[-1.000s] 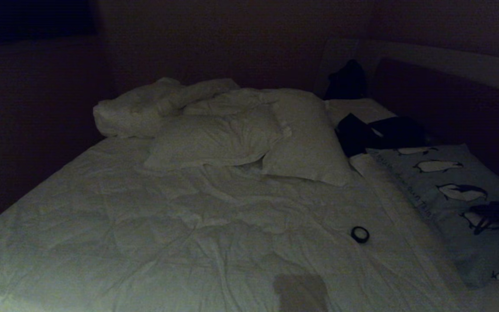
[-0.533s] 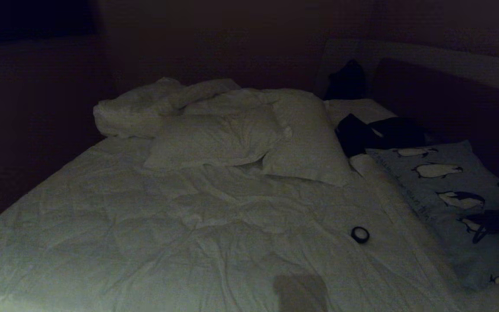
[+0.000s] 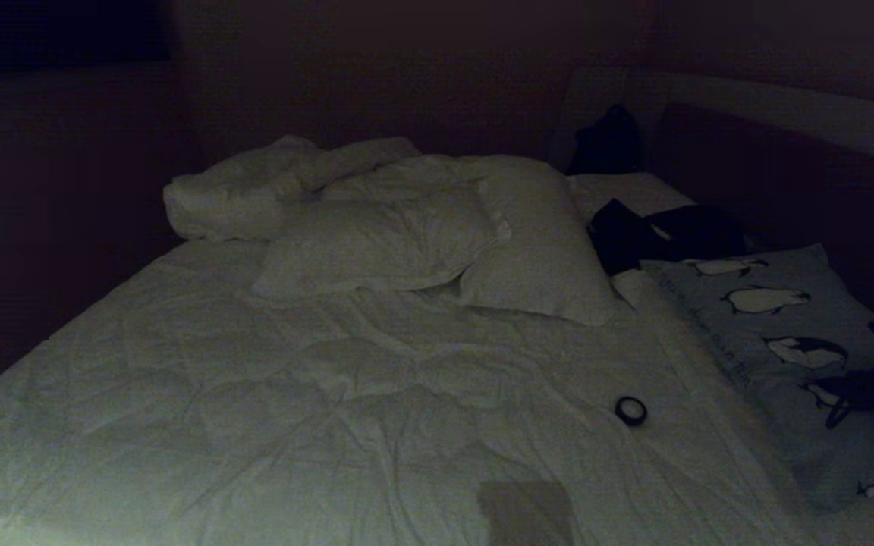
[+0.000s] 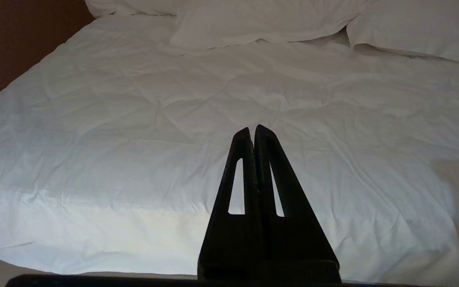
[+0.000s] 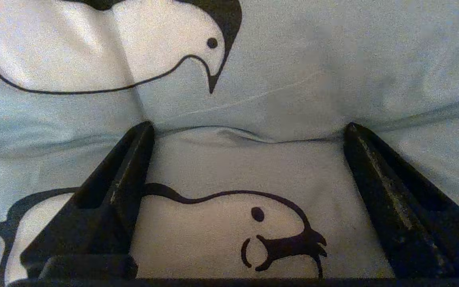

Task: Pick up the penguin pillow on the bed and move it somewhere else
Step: Pick up the pillow

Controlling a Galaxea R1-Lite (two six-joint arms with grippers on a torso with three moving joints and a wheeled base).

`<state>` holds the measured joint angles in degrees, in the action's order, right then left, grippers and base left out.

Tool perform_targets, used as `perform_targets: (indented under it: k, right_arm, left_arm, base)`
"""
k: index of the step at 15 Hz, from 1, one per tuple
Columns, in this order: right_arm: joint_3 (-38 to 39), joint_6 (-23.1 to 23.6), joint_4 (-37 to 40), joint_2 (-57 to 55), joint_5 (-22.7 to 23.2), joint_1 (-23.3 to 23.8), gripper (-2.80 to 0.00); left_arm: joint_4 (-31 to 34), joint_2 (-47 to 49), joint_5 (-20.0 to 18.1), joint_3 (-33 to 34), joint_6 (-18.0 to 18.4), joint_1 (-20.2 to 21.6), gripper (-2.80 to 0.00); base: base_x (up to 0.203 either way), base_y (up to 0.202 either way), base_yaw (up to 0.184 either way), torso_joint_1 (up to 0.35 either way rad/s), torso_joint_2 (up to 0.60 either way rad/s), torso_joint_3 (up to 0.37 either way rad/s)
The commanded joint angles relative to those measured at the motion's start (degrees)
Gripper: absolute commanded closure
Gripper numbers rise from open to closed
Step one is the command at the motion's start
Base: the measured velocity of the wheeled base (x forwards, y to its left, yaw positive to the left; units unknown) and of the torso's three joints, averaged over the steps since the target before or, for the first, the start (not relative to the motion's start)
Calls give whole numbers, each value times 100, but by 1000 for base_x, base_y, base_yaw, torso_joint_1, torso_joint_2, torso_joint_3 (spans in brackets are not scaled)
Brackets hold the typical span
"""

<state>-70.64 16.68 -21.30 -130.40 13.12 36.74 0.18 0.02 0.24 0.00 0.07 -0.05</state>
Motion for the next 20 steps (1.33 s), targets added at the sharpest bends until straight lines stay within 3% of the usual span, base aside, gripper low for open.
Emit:
perform_targets:
  k: [1, 2, 3, 4, 13, 20]
  right_arm:
    - [-2, 11, -15, -11, 7, 0, -280]
    - [-2, 5, -15, -11, 7, 0, -280]
    - [-20, -7, -15, -11, -2, 0, -34]
    - [-20, -7, -15, -7, -2, 0, 0]
    - [26, -55, -3, 386, 37, 0, 0]
    - [55, -714, -6, 792, 69, -53, 0]
  left_arm:
    - [5, -2, 2, 9, 1, 2, 0]
    - [-1, -2, 2, 9, -3, 5, 0]
    - [-1, -2, 2, 9, -7, 5, 0]
    - [-1, -2, 2, 9, 1, -1, 0]
    - [-1, -2, 2, 9, 1, 5, 0]
    - [-1, -2, 2, 9, 1, 5, 0]
  base:
    - [0, 0, 0, 0, 0, 0]
    - [0, 0, 0, 0, 0, 0]
    - [0, 0, 0, 0, 0, 0]
    - [0, 0, 0, 0, 0, 0]
    - [0, 0, 0, 0, 0, 0]
    - [0, 0, 0, 0, 0, 0]
